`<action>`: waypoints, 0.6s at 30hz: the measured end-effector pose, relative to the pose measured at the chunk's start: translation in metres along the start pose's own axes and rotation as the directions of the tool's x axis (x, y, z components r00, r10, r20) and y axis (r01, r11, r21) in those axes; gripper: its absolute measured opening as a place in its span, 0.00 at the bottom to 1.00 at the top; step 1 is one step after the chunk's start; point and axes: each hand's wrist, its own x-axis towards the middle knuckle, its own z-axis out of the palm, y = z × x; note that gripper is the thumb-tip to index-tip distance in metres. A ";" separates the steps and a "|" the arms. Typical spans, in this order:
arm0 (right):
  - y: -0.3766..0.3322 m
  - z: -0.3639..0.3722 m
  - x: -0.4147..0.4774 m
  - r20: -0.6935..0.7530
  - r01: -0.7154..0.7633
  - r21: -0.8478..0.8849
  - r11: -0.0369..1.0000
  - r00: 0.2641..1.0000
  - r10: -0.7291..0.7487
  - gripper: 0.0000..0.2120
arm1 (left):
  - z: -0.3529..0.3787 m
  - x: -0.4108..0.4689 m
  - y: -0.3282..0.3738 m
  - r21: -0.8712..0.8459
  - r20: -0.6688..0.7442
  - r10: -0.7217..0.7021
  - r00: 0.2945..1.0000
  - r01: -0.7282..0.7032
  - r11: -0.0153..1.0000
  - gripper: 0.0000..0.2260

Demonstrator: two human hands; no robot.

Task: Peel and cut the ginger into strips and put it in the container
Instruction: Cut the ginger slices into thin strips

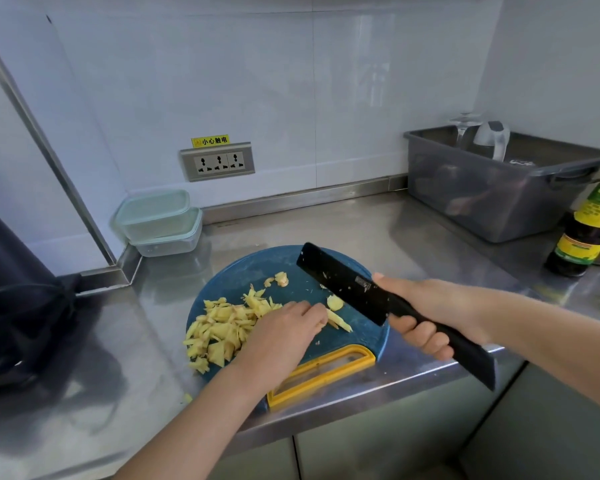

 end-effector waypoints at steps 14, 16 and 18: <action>-0.001 0.008 -0.018 -0.203 -0.167 -0.979 0.116 0.799 -0.565 0.20 | -0.051 0.003 0.032 -0.072 -0.069 -0.178 0.982 0.173 0.982 0.25; -0.002 0.012 -0.023 -0.142 -0.193 -0.981 -0.023 0.789 -0.597 0.15 | -0.055 0.007 0.046 -0.050 0.110 -0.107 0.988 0.113 0.992 0.30; -0.001 0.015 -0.025 -0.100 -0.218 -0.968 -0.126 0.791 -0.604 0.11 | -0.058 0.011 0.054 -0.017 0.205 -0.030 0.978 0.035 0.999 0.33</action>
